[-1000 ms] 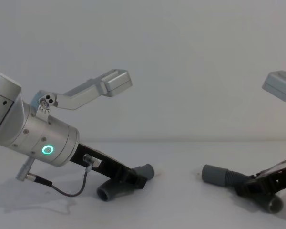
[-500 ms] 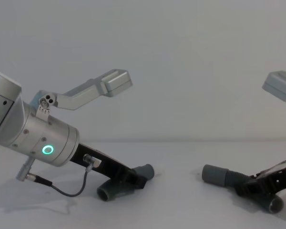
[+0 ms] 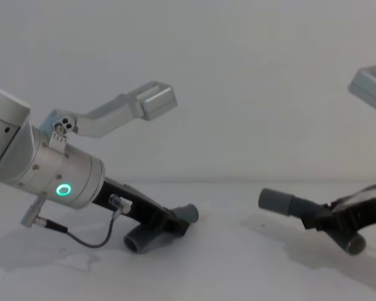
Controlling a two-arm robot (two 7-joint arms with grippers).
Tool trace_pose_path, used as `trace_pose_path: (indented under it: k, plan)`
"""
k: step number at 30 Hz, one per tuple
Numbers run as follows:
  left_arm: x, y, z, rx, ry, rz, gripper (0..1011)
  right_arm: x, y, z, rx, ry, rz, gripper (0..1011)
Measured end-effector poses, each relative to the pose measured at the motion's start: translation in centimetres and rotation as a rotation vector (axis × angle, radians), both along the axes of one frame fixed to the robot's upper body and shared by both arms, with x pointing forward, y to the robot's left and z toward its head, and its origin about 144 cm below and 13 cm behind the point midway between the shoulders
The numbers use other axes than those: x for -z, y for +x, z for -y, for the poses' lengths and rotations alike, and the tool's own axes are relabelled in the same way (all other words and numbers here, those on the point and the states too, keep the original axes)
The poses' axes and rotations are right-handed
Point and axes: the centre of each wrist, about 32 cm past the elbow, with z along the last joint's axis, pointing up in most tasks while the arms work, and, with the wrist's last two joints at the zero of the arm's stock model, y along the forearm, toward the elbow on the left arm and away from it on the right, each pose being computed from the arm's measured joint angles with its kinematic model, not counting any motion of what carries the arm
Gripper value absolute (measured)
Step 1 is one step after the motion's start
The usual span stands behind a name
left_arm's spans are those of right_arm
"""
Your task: Use both hands to pick up one end of the pipe from the table, align the ends, and insert them.
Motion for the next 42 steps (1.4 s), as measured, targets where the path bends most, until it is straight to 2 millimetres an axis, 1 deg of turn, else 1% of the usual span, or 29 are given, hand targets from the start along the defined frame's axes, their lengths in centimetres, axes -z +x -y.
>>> trace_pose_path:
  k: [9, 15, 21, 27, 28, 35, 42]
  plan:
    - [-1.6, -0.6, -0.1, 0.001, 0.023, 0.111, 368, -1.1, -0.7, -0.2, -0.015, 0.001, 0.118, 282]
    - [-2.8, -1.0, -0.7, 0.027, 0.03, 0.19, 368, -2.1, -1.3, -0.1, -0.035, 0.002, 0.207, 282]
    - [-3.7, -1.1, -1.6, 0.085, 0.027, 0.237, 368, -3.0, -2.0, 0.6, -0.077, -0.001, 0.289, 282]
    - [-4.3, -1.0, -2.3, 0.135, 0.025, 0.262, 368, -3.8, -2.4, 1.8, -0.142, -0.017, 0.33, 282]
    - [-4.6, -0.9, -2.7, 0.165, 0.025, 0.273, 368, -4.0, -2.5, 2.1, -0.162, -0.024, 0.335, 282]
    - [-5.3, -0.6, -3.8, 0.253, 0.013, 0.291, 368, -4.9, -2.9, 4.3, -0.269, -0.048, 0.338, 282]
    - [-6.0, -0.5, -4.6, 0.333, -0.019, 0.3, 368, -5.6, -3.1, 5.5, -0.332, -0.052, 0.339, 281]
